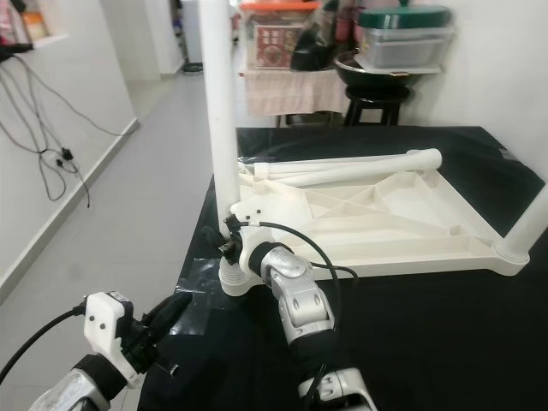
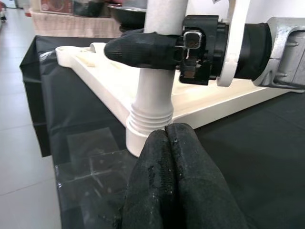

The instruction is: Building children table

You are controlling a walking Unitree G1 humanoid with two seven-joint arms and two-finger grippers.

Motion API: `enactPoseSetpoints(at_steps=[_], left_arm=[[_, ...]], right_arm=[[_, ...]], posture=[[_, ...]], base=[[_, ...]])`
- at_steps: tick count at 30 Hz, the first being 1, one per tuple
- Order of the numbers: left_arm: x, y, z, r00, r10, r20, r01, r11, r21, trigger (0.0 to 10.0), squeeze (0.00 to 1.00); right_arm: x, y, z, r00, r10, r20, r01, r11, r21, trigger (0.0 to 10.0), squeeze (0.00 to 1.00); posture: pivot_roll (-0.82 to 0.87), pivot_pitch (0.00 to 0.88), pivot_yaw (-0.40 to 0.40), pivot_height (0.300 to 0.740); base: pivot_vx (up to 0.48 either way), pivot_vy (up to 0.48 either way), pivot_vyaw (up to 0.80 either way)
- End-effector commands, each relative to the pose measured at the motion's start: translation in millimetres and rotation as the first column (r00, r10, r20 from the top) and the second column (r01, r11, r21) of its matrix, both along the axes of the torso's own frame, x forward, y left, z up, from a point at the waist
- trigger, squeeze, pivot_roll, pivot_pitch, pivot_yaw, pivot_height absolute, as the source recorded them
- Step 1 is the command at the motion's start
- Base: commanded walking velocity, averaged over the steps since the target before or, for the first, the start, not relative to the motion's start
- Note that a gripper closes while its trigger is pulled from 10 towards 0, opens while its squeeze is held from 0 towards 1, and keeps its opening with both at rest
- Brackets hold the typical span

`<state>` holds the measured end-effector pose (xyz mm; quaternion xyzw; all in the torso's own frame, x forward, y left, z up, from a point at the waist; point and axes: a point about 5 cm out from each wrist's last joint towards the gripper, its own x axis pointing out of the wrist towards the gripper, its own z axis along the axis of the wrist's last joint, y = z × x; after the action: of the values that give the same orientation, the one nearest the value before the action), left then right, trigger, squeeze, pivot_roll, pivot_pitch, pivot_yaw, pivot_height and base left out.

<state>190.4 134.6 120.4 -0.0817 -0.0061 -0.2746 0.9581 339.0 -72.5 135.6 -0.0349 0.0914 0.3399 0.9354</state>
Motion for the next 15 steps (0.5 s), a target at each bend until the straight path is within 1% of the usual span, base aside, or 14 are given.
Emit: enactPoseSetpoints(at_steps=[1, 2, 3, 5, 6, 7, 8, 9, 10, 12, 15], left_arm=[[-0.8, 1.3, -2.5, 1.000, 0.011, -0.021, -0.011, 1.000, -0.005, 0.9, 0.00], [0.0, 1.8, -2.8, 0.999, 0.025, -0.020, -0.025, 1.000, -0.006, 10.0, 0.00], [0.8, 2.1, -3.0, 0.999, 0.033, -0.019, -0.033, 0.999, -0.007, 10.0, 0.00], [0.8, 2.1, -3.0, 0.999, 0.033, -0.019, -0.033, 0.999, -0.007, 10.0, 0.00], [2.3, 2.4, -3.6, 0.999, 0.037, -0.019, -0.038, 0.999, -0.010, 10.0, 0.00], [2.3, 2.4, -3.6, 0.999, 0.037, -0.019, -0.038, 0.999, -0.010, 10.0, 0.00], [4.0, 2.5, -4.2, 0.999, 0.041, -0.020, -0.041, 0.999, -0.014, 10.0, 0.00], [5.5, 2.4, -5.1, 0.999, 0.043, -0.020, -0.043, 0.999, -0.017, 10.0, 0.00], [5.5, 2.4, -5.1, 0.999, 0.043, -0.020, -0.043, 0.999, -0.017, 10.0, 0.00], [8.6, 1.9, -7.1, 0.998, 0.053, -0.022, -0.053, 0.998, -0.024, 10.0, 0.00], [9.2, 1.6, -7.4, 0.998, 0.055, -0.022, -0.055, 0.998, -0.025, 10.0, 0.00]], right_arm=[[-5.4, -12.7, -30.4, 0.990, -0.038, -0.137, 0.033, 0.999, -0.042, 10.0, 0.00], [-3.9, -7.1, -22.9, 0.990, 0.067, -0.127, -0.067, 0.998, 0.002, 10.0, 1.00], [-4.6, -1.6, -7.7, 0.986, 0.145, -0.080, -0.142, 0.989, 0.041, 10.0, 1.00], [-4.6, -1.6, -7.7, 0.986, 0.145, -0.080, -0.142, 0.989, 0.041, 10.0, 1.00], [-4.7, 2.1, 8.9, 0.967, 0.252, -0.022, -0.250, 0.965, 0.086, 10.0, 1.00], [-4.7, 2.1, 8.9, 0.967, 0.252, -0.022, -0.250, 0.965, 0.086, 10.0, 1.00], [-3.5, 2.4, 24.4, 0.923, 0.382, 0.045, -0.385, 0.918, 0.094, 10.0, 1.00], [-0.4, 0.5, 34.8, 0.875, 0.477, 0.090, -0.483, 0.874, 0.064, 10.0, 0.00], [-0.4, 0.5, 34.8, 0.875, 0.477, 0.090, -0.483, 0.874, 0.064, 10.0, 0.00], [11.5, -2.9, 43.7, 0.786, 0.613, 0.077, -0.617, 0.787, 0.031, 10.0, 0.00], [13.1, -3.0, 44.1, 0.776, 0.626, 0.072, -0.629, 0.776, 0.031, 10.0, 0.00]], posture=[[0.01, 0.021, 0.006, 0.740], [0.01, 0.014, 0.004, 0.740], [0.02, 0.011, 0.004, 0.740], [0.02, 0.011, 0.004, 0.740], [0.02, 0.000, 0.004, 0.740], [0.02, 0.000, 0.004, 0.740], [0.02, 0.000, 0.003, 0.740], [0.03, 0.000, -0.001, 0.740], [0.03, 0.000, -0.001, 0.740], [0.05, 0.000, -0.011, 0.740], [0.05, 0.000, -0.013, 0.740]], base=[[0.000, 0.000, 0.00], [0.000, 0.000, 0.00], [0.000, 0.000, 0.00], [0.000, 0.000, 0.00], [0.000, 0.000, 0.00], [0.000, 0.000, 0.00], [0.000, 0.000, 0.00], [0.000, 0.000, 0.00], [0.000, 0.000, 0.00], [0.000, 0.000, 0.00], [0.000, 0.000, 0.00]])
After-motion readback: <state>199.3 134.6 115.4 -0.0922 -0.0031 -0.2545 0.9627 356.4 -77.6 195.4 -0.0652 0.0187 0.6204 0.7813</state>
